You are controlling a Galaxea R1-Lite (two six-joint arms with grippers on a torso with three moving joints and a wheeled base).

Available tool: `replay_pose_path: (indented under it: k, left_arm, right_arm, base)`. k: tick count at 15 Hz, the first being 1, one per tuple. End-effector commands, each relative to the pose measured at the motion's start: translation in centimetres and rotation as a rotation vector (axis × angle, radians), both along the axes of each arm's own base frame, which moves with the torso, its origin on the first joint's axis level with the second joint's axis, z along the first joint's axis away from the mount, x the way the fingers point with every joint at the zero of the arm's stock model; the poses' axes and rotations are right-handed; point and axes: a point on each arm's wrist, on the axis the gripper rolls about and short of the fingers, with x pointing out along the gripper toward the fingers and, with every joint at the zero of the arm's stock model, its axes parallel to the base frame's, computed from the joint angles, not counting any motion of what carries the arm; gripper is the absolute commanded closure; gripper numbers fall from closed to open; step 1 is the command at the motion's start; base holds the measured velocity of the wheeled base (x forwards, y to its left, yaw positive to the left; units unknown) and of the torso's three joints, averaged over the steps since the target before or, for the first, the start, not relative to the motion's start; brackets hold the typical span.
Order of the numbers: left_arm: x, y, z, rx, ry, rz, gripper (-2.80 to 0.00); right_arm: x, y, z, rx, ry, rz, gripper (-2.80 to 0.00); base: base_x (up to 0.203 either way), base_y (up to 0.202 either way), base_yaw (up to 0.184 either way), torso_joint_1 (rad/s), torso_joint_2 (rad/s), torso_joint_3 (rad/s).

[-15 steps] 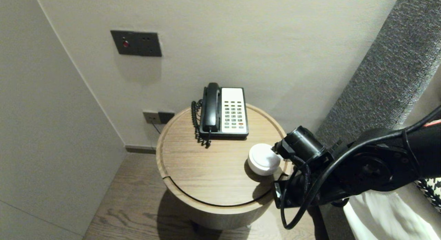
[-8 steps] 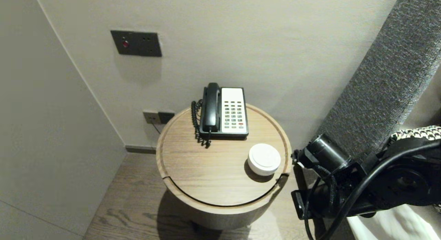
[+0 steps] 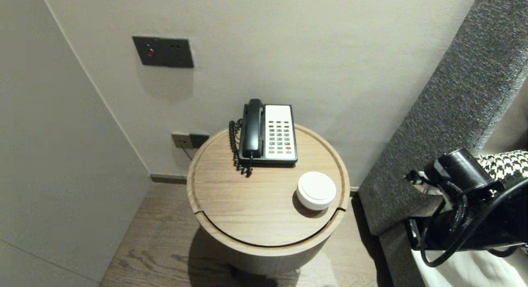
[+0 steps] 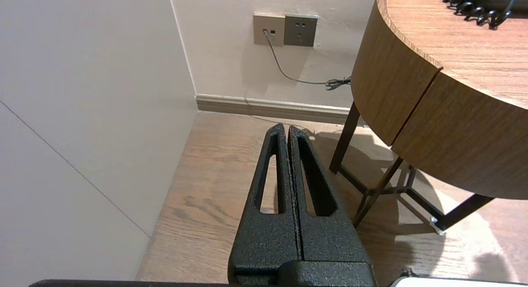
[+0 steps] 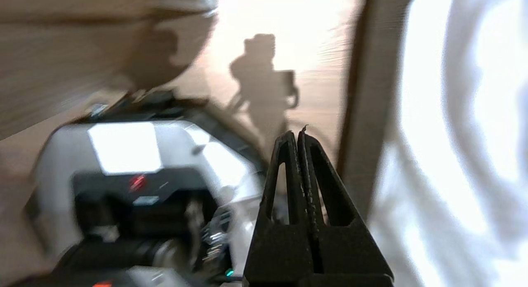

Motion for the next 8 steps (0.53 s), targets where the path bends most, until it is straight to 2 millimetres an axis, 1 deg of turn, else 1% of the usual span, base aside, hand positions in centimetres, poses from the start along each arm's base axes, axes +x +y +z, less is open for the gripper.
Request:
replay_pose_path:
  k: [1,3,5,6,8]
  left_arm:
    - [0.0,0.0,0.0,0.0,-0.002,0.001,0.0]
    - [0.0,0.0,0.0,0.0,-0.002,0.001,0.0]
    - [0.0,0.0,0.0,0.0,-0.002,0.001,0.0]
    - [0.0,0.0,0.0,0.0,-0.002,0.001,0.0]
    - [0.0,0.0,0.0,0.0,-0.002,0.001,0.0]
  right_arm:
    - [-0.3,-3.7,0.9,-0.036,-0.037,-0.091,0.0]
    - [-0.4,-6.1,1.6,-0.074,-0.061,-0.137,0.0]
    - [-0.6,-7.8,3.1,-0.093,-0.119,-0.161,0.0]
    - [-0.8,-8.2,4.3,-0.091,-0.169,-0.167,0.0]
    - [-1.1,-8.3,6.9,-0.094,-0.278,-0.172,0.0]
  base:
    - [0.0,0.0,0.0,0.0,0.0,0.0]
    - [0.0,0.0,0.0,0.0,0.0,0.0]
    - [0.0,0.0,0.0,0.0,0.0,0.0]
    - [0.0,0.0,0.0,0.0,0.0,0.0]
    - [0.0,0.0,0.0,0.0,0.0,0.0]
